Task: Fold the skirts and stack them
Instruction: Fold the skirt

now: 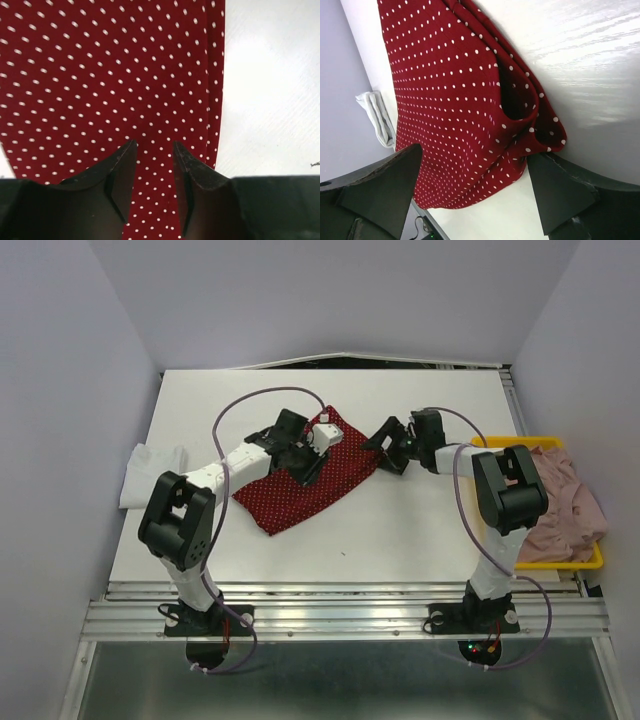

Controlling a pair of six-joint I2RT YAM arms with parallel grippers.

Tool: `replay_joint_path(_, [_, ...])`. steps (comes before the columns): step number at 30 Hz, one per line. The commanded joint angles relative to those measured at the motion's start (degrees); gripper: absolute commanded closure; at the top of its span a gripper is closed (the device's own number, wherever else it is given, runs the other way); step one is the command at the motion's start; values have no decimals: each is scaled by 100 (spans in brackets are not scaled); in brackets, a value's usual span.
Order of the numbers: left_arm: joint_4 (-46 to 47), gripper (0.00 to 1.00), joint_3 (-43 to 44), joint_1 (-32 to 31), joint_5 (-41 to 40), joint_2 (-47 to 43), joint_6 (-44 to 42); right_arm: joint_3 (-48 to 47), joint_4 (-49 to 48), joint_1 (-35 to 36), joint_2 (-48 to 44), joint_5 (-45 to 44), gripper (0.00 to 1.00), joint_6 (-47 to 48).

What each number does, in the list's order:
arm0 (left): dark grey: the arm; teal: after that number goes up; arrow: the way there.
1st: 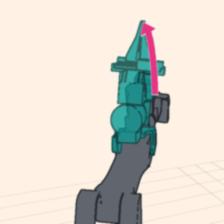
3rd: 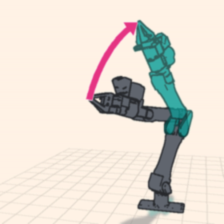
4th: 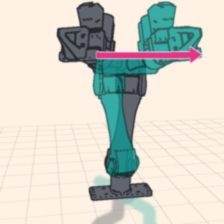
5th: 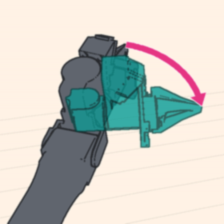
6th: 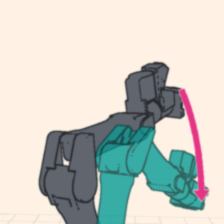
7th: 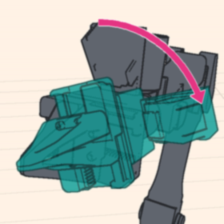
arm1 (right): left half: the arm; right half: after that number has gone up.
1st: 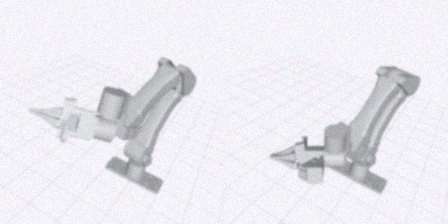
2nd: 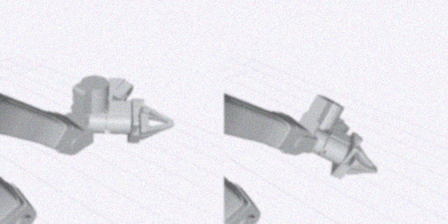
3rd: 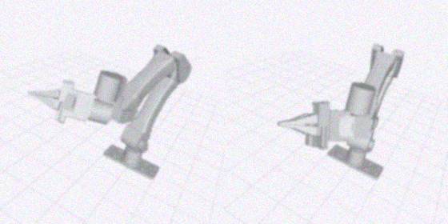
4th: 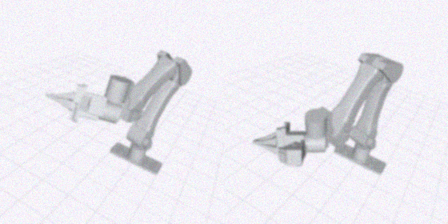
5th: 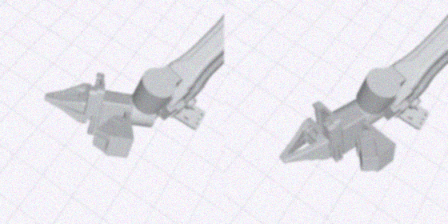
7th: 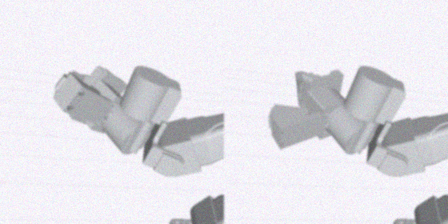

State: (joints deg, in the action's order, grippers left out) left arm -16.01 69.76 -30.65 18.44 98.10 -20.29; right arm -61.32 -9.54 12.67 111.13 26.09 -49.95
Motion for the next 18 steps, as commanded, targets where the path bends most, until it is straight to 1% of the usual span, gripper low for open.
replay_joint_path(1, [343, 56, -76, -134, -33, -20, -151, 15, 734, 131, 401, -666, 9, 82])
replay_joint_path(5, [765, 59, 265, -177, -156, 410, 112, 76, 901, 131, 383, -877, 9, 205])
replay_joint_path(6, [862, 59, 519, -204, -252, 507, 148, 102, 936, 131, 383, -912, 9, 266])
replay_joint_path(8, [906, 60, 801, -283, -323, 832, 192, 146, 937, 131, 365, -956, 10, 302])
replay_joint_path(12, [1029, 60, 1556, -546, -744, 1516, 298, 252, 1147, 131, 295, -1070, 9, 372])
replay_joint_path(15, [1047, 60, 1935, -661, -912, 1938, 350, 278, 1165, 131, 251, -1106, 9, 399])
replay_joint_path(18, [1012, 60, 2138, -757, -965, 2247, 333, 296, 1174, 61, 242, -1088, 10, 425])
